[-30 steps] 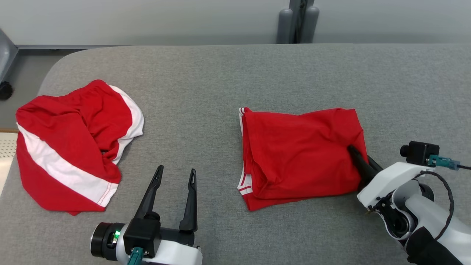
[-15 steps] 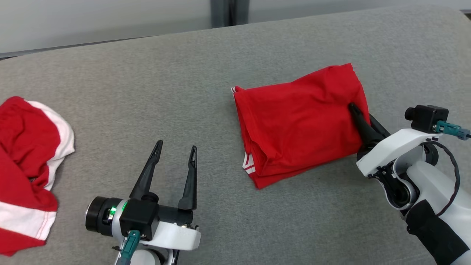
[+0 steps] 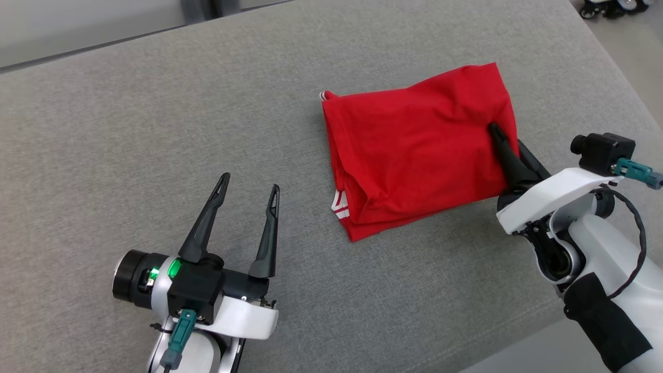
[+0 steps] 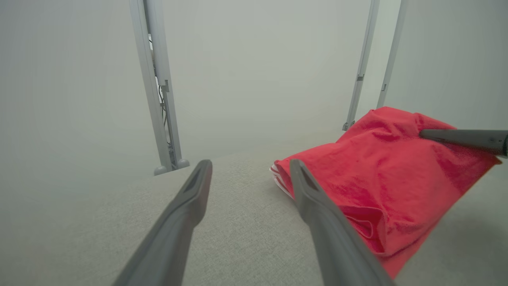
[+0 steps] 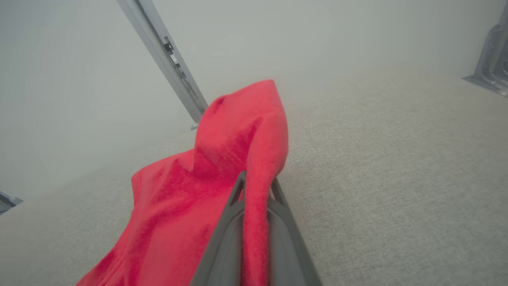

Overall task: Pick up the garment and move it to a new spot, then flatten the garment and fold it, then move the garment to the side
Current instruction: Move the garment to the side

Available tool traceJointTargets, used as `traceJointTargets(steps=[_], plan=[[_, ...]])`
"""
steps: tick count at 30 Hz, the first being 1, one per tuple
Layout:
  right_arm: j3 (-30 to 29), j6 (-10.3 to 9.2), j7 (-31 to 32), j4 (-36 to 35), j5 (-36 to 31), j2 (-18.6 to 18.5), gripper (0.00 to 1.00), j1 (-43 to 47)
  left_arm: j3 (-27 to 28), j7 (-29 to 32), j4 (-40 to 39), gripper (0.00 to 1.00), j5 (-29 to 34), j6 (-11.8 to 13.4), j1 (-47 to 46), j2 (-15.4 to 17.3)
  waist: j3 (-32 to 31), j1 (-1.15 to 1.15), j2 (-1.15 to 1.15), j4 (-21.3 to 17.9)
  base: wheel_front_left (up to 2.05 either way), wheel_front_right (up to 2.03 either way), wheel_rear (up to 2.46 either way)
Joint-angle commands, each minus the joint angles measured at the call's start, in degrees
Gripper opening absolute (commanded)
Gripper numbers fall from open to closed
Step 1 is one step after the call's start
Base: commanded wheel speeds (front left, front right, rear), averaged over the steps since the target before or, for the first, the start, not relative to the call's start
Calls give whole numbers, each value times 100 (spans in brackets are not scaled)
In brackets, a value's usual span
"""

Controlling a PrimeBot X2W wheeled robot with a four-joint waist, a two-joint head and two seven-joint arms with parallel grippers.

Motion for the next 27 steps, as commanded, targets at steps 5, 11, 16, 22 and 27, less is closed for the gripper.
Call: traceJointTargets(steps=[5,11,16,22,27], plan=[[-318,0,-48,18,-267,-52,0,-107,-80,-21,-26,100,120,-99,-290,86,329,0,0,-203,0,0,0],[-751,0,-47,162,-625,-199,0,-514,-345,-21,16,100,266,-283,-804,67,749,0,0,3,0,0,0],[-1033,-1,-48,247,-930,-496,0,-964,-638,11,-61,100,480,-417,-1306,48,1184,0,0,205,0,0,0],[-1464,-1,-48,448,-1303,-966,0,-1459,-907,208,-492,100,743,-509,-1770,39,1696,0,0,393,0,0,0],[-1922,-1,-48,675,-1725,-1274,0,-1747,-1024,441,-955,100,871,-551,-2025,42,2002,0,0,498,0,0,0]])
